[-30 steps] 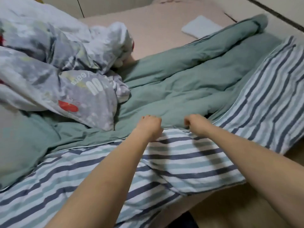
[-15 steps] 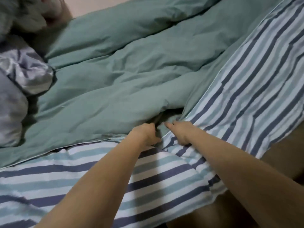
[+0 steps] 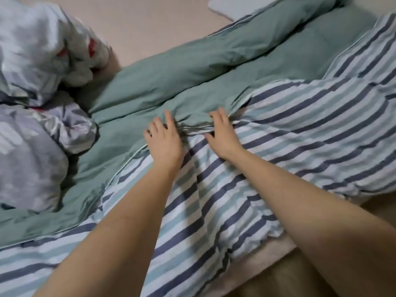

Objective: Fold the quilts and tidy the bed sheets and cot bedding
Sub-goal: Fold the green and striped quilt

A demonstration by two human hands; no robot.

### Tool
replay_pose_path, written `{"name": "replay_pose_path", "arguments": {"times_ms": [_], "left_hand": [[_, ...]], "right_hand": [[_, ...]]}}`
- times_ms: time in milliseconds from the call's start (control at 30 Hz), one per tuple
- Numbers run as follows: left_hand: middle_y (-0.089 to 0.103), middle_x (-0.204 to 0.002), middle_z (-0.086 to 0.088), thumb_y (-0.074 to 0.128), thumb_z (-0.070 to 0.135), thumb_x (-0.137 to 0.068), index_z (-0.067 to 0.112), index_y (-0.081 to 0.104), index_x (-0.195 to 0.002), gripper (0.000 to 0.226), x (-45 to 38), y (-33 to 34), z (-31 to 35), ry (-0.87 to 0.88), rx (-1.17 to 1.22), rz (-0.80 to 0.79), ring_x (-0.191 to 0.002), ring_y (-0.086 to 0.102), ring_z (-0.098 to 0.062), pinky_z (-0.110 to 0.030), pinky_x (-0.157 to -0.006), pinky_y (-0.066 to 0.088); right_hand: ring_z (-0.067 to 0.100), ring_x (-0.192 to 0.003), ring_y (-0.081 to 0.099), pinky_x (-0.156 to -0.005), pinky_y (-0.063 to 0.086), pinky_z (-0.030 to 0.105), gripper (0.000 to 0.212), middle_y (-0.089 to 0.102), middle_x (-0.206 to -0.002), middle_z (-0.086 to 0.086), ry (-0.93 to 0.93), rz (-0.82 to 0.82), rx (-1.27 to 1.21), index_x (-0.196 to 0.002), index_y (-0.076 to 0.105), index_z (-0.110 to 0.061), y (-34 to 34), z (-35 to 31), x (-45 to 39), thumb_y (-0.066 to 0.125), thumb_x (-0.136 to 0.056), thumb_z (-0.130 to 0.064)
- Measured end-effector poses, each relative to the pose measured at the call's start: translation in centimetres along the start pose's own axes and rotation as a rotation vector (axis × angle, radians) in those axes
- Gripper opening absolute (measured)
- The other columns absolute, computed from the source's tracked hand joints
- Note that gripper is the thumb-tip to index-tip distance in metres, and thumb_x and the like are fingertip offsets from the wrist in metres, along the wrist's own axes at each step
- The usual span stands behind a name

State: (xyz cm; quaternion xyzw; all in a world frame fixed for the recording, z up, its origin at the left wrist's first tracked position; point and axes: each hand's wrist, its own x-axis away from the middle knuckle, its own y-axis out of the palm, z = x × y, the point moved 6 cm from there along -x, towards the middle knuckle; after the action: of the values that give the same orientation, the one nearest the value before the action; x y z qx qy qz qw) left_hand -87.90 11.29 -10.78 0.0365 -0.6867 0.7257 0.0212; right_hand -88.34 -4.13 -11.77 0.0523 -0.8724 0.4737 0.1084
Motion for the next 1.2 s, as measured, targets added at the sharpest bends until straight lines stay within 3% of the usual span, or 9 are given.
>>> {"name": "replay_pose_path", "arguments": {"times_ms": [67, 200, 500, 667, 800, 867, 933, 1033, 1200], "left_hand": [[0.017, -0.156, -0.019, 0.032, 0.014, -0.098, 0.014, 0.007, -0.153, 0.061, 0.5, 2.4, 0.2, 0.031, -0.063, -0.132, -0.144, 0.012, -0.035, -0.051, -0.115, 0.011], [0.011, -0.159, -0.010, 0.032, 0.036, -0.101, 0.019, 0.016, -0.152, 0.055, 2.1, 6.8, 3.5, 0.275, -0.042, -0.308, -0.147, 0.002, -0.033, -0.052, -0.116, 0.000], [0.015, -0.159, -0.006, 0.039, 0.048, -0.096, 0.024, 0.014, -0.152, 0.066, -4.8, 10.5, 18.1, 0.451, 0.147, -0.411, -0.146, 0.007, -0.032, -0.053, -0.116, 0.006], [0.045, -0.141, -0.015, 0.042, 0.047, -0.096, 0.016, 0.034, -0.141, 0.056, -3.2, 14.6, 18.0, 0.340, -0.031, -0.627, -0.128, 0.043, -0.035, -0.052, -0.107, 0.027], [0.061, -0.107, -0.009, 0.043, 0.014, -0.095, 0.017, 0.052, -0.108, 0.017, -5.7, 10.6, 18.4, 0.421, 0.173, -0.142, -0.098, 0.057, -0.033, -0.037, -0.076, 0.033], [0.056, -0.108, -0.008, 0.046, 0.017, -0.093, 0.019, 0.051, -0.122, 0.029, -7.5, 8.3, 17.1, 0.388, 0.220, 0.171, -0.100, 0.053, -0.031, -0.036, -0.085, 0.031], [0.045, -0.134, -0.011, 0.038, 0.037, -0.100, 0.018, 0.030, -0.146, 0.051, -8.0, 9.9, 15.2, 0.384, 0.127, 0.028, -0.127, 0.040, -0.031, -0.045, -0.111, 0.021], [0.011, -0.160, -0.005, 0.018, 0.060, -0.097, 0.021, 0.008, -0.153, 0.069, -5.3, 15.2, 11.6, 0.422, -0.120, -0.571, -0.147, 0.009, -0.027, -0.048, -0.119, 0.005], [0.041, -0.143, -0.008, 0.034, 0.047, -0.098, 0.019, 0.038, -0.140, 0.051, -3.8, 11.2, 8.3, 0.415, -0.058, -0.406, -0.132, 0.038, -0.028, -0.045, -0.111, 0.027]], "right_hand": [[0.030, -0.132, 0.040, -0.107, 0.035, 0.037, 0.046, 0.040, -0.148, 0.013, 0.025, -0.267, 0.062, -0.139, 0.043, -0.012, 3.2, 1.4, -0.1, 0.051, -0.095, -0.015], [0.027, -0.111, 0.051, -0.088, 0.041, 0.035, 0.043, 0.061, -0.121, 0.006, 0.011, 0.181, 0.206, -0.122, 0.059, -0.015, 0.5, 3.8, -0.8, 0.042, -0.087, 0.002], [0.033, -0.127, 0.043, -0.092, 0.043, 0.040, 0.079, -0.001, -0.159, 0.015, 0.232, -0.134, 0.684, -0.153, 0.002, -0.027, -3.7, 17.8, -9.1, 0.048, -0.092, -0.007], [0.033, -0.115, 0.054, -0.090, 0.045, 0.038, 0.032, 0.056, -0.126, 0.015, 0.176, -0.349, 0.662, -0.125, 0.051, -0.011, -0.6, 22.1, -8.0, 0.045, -0.094, -0.009], [0.036, -0.098, 0.057, -0.080, 0.044, 0.041, 0.027, 0.059, -0.108, 0.019, 0.128, 0.306, 0.266, -0.109, 0.055, -0.007, -4.7, 20.0, -9.4, 0.041, -0.087, 0.002], [0.037, -0.099, 0.054, -0.080, 0.042, 0.042, 0.032, 0.054, -0.116, 0.018, 0.112, 0.571, 0.097, -0.116, 0.053, -0.006, -6.2, 19.7, -9.3, 0.043, -0.086, 0.002], [0.036, -0.124, 0.043, -0.100, 0.037, 0.044, 0.043, 0.037, -0.143, 0.016, 0.130, 0.329, 0.041, -0.139, 0.039, -0.010, -3.3, 20.3, -9.2, 0.044, -0.097, -0.017], [0.034, -0.146, 0.008, -0.118, 0.007, 0.047, 0.063, -0.006, -0.162, 0.005, 0.328, -0.394, 0.230, -0.154, 0.008, -0.027, 3.9, 22.4, -7.2, 0.028, -0.100, -0.052], [0.032, -0.124, 0.046, -0.102, 0.038, 0.040, 0.046, 0.043, -0.141, 0.017, 0.264, -0.136, 0.077, -0.133, 0.046, -0.006, 3.0, 17.1, -5.8, 0.039, -0.100, -0.037]]}}
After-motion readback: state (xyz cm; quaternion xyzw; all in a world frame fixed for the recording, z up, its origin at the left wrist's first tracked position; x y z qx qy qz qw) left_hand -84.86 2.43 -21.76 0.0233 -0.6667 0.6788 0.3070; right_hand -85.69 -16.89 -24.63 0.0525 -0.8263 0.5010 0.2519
